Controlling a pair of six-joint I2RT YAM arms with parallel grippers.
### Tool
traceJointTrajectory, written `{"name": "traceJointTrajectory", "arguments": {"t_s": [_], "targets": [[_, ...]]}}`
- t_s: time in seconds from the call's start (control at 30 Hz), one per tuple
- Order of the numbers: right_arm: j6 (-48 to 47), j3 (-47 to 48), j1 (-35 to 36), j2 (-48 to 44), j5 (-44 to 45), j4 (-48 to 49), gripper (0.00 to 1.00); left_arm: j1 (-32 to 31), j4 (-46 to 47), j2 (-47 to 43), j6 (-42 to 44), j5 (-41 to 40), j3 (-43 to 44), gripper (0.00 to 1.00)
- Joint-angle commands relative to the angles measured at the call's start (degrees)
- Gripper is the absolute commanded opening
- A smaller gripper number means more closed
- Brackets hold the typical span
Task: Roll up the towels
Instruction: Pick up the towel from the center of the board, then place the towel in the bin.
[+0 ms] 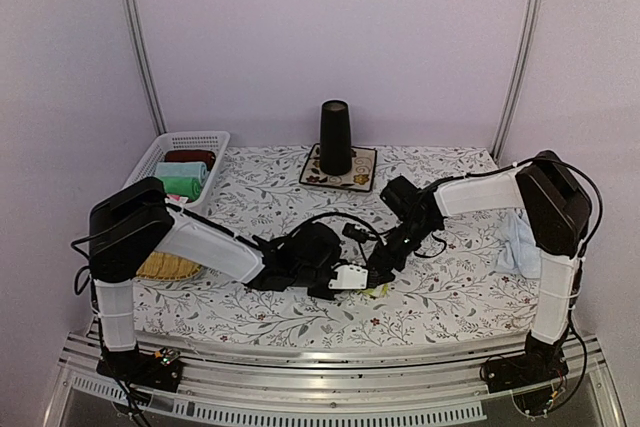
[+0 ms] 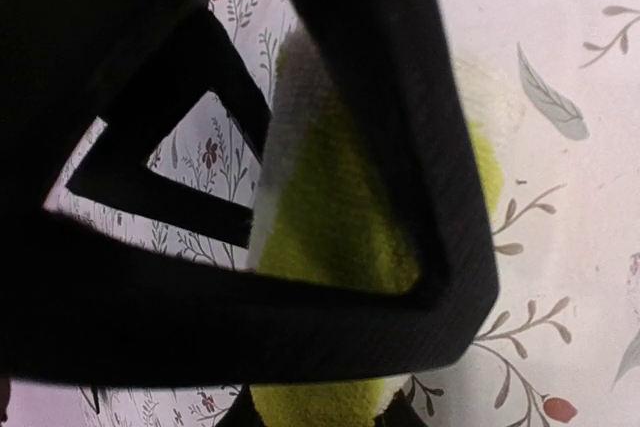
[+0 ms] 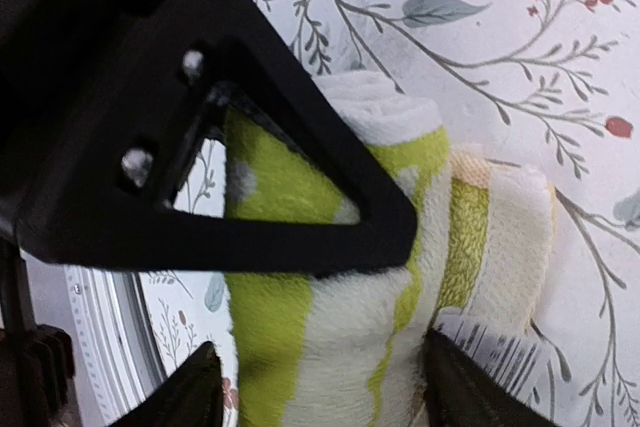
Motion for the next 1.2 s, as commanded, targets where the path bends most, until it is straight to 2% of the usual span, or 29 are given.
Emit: {"name": "traceJointTrajectory", "arguments": {"t_s": [0.0,0.03,0.23,0.43,0.77,1.0,1.17], "targets": [[2.7,0.3,-3.6,-7.0,2.9,-1.3,0.98,-1.8,-9.5,0.3,3.8,3.5,-0.6,0.03],[3.0,0.4,-4.5,-8.3,4.2,-1.7,0.99,-1.4,-10.3,-0.3,3.5,3.7,-0.4,0.0],[5.4,-0.3,-9.3,-16.2,15.2,-2.4,0.99,2.5,-14.7,-5.7,1.7,5.5,0.4,0.0],[6.8,-1.9,-11.1,-22.1,23.8,-1.6,0.99,9.8,-18.4,-10.4,1.0,4.3,0.2,0.0],[7.4,-8.0,-11.1,-28.7,25.3,-0.3,0.99,24.5,-18.1,-17.4,5.2,-1.2,0.6,0.0],[8.5,-10.8,-11.1,-32.9,25.1,-0.7,0.99,37.1,-16.8,-16.6,8.1,-2.7,8.8,0.0],[8.5,-10.4,-11.1,-34.3,24.8,-1.6,0.99,46.4,-14.2,-12.9,11.8,-1.6,16.4,0.0]]}}
